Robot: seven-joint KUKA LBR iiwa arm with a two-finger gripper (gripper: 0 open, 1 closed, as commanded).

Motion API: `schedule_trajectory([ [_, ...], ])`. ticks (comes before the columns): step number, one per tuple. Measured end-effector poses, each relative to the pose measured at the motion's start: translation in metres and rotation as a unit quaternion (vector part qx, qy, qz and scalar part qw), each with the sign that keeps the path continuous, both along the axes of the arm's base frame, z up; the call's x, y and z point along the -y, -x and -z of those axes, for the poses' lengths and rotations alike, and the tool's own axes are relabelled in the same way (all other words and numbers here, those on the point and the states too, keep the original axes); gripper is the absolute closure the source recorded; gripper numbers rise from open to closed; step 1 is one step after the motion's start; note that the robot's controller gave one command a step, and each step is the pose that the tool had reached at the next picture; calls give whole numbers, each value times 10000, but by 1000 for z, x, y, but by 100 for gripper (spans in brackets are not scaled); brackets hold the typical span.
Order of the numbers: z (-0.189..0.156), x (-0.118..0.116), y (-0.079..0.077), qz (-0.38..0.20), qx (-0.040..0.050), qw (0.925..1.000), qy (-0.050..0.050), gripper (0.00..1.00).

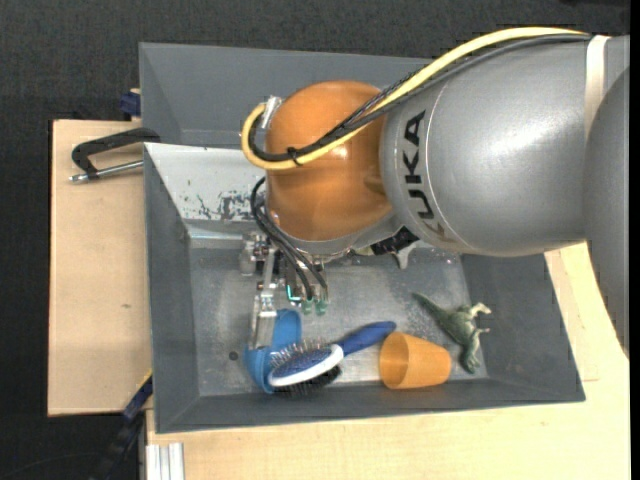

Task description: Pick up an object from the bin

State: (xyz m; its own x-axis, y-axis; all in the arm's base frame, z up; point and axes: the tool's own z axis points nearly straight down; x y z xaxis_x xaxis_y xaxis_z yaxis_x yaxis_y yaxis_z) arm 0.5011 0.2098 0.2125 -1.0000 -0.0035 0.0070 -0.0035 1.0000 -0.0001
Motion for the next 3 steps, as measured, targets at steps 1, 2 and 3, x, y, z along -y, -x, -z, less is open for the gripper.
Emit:
schedule_trajectory([
  [1,78,52,-4,-925,9,9957,7,0],
  [2,134,28,-5,-1703,77,9854,-28,0],
  [3,132,30,-6,-1695,87,9855,-19,100],
])
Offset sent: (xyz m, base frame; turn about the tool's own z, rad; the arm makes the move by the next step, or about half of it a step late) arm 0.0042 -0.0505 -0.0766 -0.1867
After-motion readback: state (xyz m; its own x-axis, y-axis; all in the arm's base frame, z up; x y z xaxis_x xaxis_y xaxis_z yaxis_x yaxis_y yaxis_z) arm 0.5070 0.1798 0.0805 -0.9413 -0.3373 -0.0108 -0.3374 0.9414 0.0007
